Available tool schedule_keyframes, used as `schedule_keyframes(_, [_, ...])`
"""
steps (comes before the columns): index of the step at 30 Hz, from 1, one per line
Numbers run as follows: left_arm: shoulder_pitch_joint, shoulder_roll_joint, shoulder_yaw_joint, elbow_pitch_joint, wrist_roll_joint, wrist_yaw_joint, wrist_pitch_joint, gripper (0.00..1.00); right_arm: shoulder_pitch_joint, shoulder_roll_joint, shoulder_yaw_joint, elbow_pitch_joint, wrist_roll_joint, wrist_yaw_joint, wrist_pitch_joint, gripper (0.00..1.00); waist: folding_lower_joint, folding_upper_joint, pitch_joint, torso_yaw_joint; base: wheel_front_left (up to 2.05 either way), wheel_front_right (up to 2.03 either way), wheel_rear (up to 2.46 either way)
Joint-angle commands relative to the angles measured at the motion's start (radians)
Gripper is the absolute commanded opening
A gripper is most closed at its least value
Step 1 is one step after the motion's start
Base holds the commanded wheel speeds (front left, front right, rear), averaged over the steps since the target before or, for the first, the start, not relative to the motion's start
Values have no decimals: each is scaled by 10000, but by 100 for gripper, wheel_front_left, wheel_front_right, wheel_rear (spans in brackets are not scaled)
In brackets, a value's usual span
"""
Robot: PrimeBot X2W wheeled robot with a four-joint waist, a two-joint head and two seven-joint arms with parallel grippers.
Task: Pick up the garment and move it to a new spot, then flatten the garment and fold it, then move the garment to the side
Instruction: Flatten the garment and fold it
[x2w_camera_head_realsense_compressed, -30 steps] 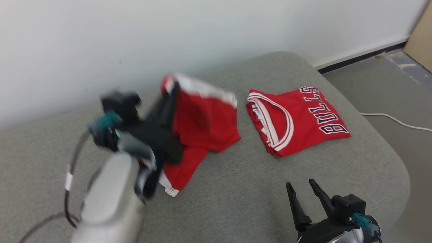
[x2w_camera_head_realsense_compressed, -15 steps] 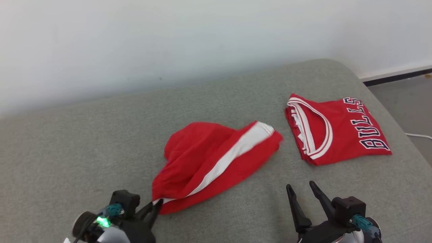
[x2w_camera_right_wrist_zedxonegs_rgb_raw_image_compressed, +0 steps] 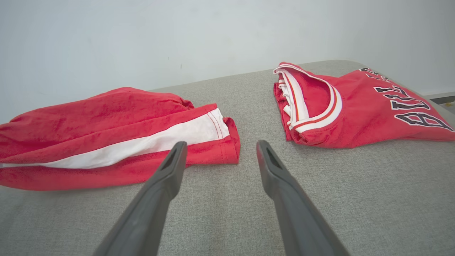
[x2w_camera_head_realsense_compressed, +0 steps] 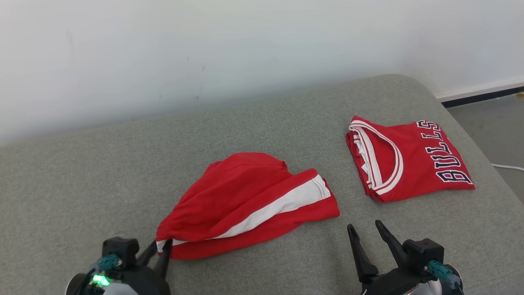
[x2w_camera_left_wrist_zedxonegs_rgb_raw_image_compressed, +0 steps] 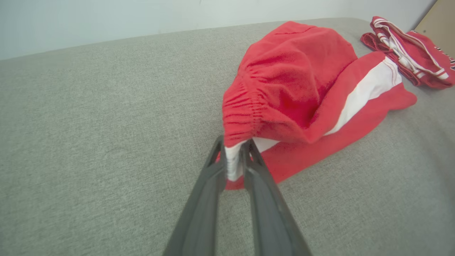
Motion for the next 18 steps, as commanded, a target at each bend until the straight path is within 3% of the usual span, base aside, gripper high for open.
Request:
schedule_keyframes(1, [222, -11, 126, -44, -82, 49, -231, 100, 68, -5, -39, -31, -59, -26, 25, 100, 0, -1, -20, 12, 0, 0, 0])
schedule_keyframes(5, [679, -255, 438, -241, -493, 59, -996, 100, 167, -5, -136, -48, -50, -26, 20, 100, 0, -1, -109, 112, 0, 0, 0])
schedule_keyframes(11, [1449, -637, 1322, -834, -796, 449, -2280, 100, 247, -6, -327, -101, -86, -26, 16, 100, 0, -1, -293, 414, 0, 0, 0])
schedule_keyframes(15, [1863, -918, 2125, -1590, -319, 780, -2452, 100, 307, -3, -473, -126, -131, -26, -2, 100, 0, -1, -432, 688, 0, 0, 0])
schedule_keyframes(18, [2294, -1327, 2875, -2398, 282, 790, -2449, 100, 365, -8, -572, -170, -177, -26, -5, 100, 0, -1, -541, 884, 0, 0, 0])
